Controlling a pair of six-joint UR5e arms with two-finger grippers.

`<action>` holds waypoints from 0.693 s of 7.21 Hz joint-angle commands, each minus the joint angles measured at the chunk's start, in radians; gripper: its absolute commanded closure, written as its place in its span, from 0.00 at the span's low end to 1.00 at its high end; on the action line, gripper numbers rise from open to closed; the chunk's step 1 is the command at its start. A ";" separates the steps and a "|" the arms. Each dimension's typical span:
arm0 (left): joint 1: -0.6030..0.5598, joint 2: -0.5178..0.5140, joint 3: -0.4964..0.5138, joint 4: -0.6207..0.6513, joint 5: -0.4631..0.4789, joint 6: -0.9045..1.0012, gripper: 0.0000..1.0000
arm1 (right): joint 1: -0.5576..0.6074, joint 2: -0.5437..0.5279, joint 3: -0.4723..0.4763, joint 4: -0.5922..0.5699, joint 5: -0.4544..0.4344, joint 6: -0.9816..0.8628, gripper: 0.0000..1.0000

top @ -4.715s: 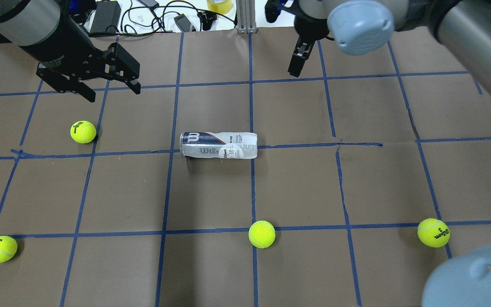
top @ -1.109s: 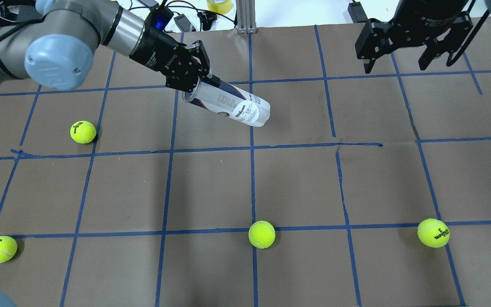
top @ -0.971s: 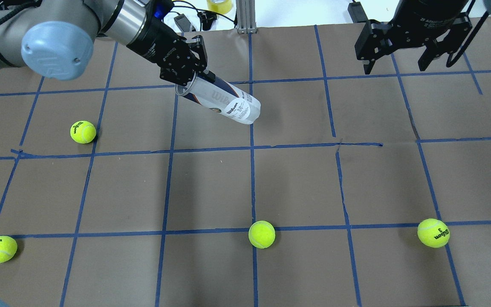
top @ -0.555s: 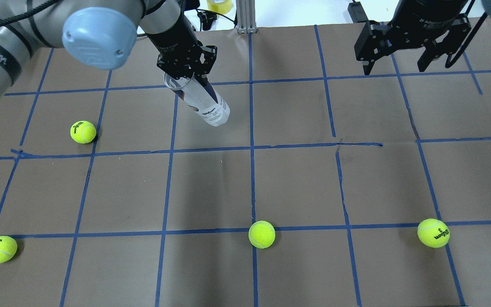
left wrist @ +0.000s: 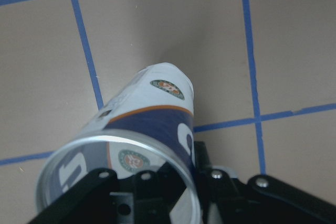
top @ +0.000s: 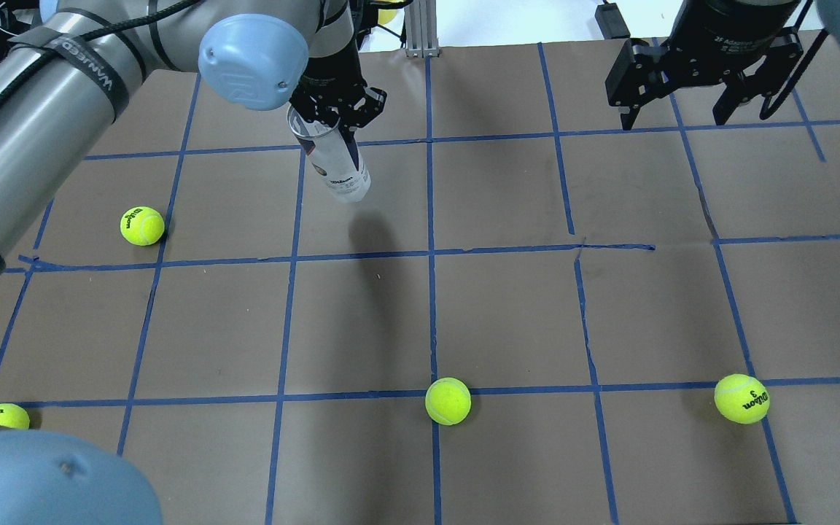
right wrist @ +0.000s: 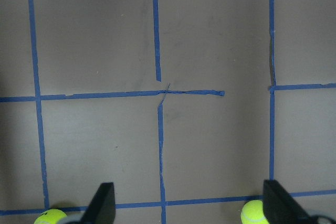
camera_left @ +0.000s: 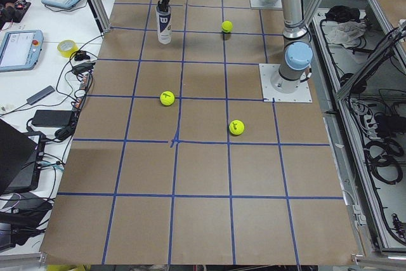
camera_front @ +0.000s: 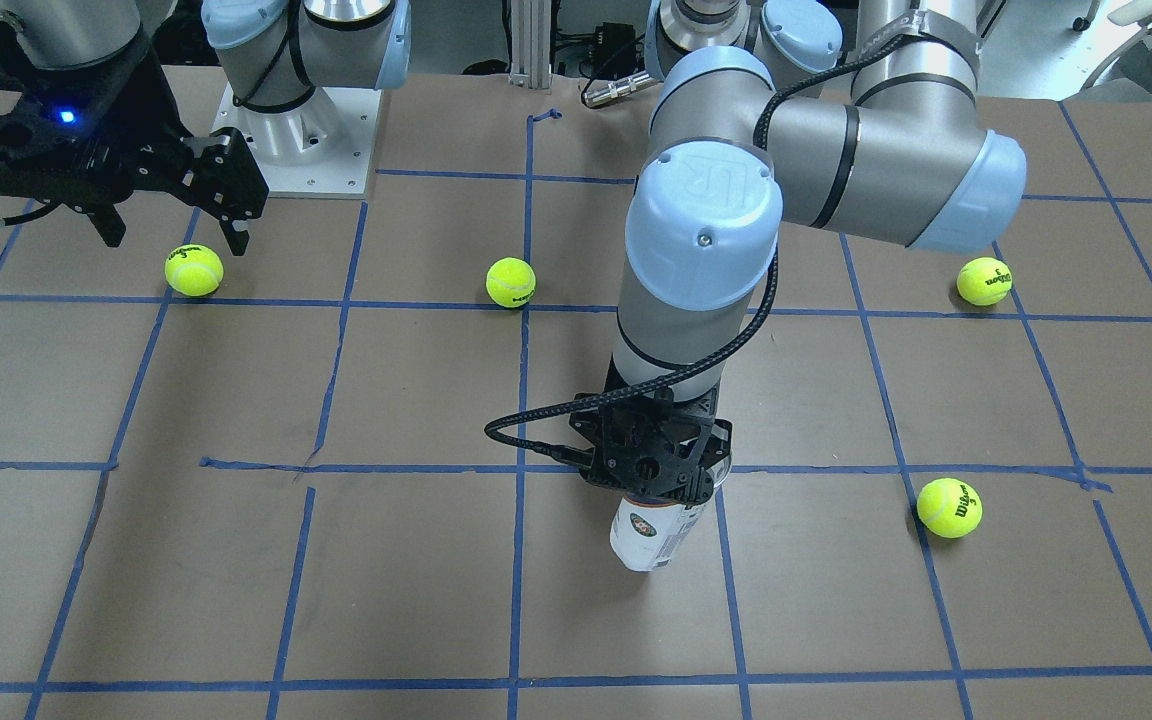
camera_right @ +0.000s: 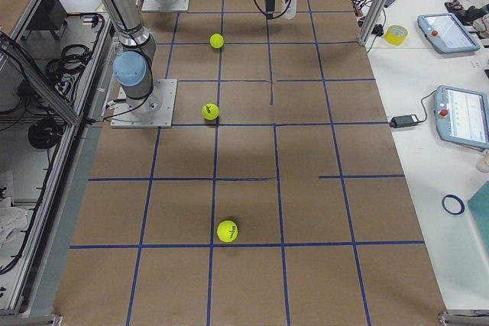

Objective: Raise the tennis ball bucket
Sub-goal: 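Swing the can upright with the left gripper and lower it onto the table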

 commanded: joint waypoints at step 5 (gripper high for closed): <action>-0.031 -0.065 -0.008 0.048 0.006 0.014 0.86 | 0.005 -0.010 0.014 -0.012 0.002 -0.012 0.00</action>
